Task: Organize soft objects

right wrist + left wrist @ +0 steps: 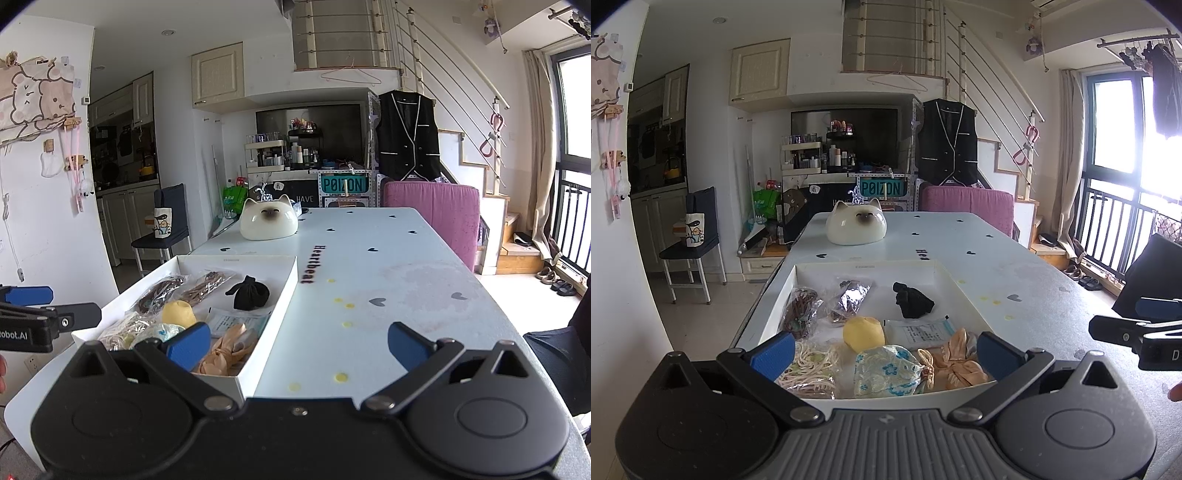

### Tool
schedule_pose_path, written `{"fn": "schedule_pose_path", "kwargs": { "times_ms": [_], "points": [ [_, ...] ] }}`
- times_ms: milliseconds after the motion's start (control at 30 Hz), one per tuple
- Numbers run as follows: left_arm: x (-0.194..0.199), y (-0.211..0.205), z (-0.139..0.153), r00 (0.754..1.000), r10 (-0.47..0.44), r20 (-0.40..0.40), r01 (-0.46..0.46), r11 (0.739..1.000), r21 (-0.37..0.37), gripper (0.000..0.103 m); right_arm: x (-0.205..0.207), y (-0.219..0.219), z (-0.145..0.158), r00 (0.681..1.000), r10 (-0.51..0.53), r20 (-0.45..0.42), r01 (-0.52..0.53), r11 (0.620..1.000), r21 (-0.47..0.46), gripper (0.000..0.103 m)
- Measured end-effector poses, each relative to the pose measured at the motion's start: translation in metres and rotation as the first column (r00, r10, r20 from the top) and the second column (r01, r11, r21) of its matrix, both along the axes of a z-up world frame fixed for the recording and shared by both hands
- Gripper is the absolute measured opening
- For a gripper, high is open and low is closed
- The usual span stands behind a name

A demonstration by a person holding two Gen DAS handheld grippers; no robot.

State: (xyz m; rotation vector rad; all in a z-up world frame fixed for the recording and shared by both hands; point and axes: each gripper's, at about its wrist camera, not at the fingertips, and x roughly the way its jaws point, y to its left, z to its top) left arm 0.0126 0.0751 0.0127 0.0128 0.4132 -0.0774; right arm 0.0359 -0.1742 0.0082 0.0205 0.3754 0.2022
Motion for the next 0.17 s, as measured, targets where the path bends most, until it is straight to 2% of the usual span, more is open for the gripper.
{"fn": "schedule_pose_path", "kwargs": {
  "times_ms": [167],
  "points": [
    [-0.0025,0.0006,0.0039,1.0,0.01,0.002,-0.01,1.0,-0.002,0.103,0.0005,-0.0004,0.0,1.0,0.0,0.0,0.0,1.0,0.001,0.103]
  ]
}}
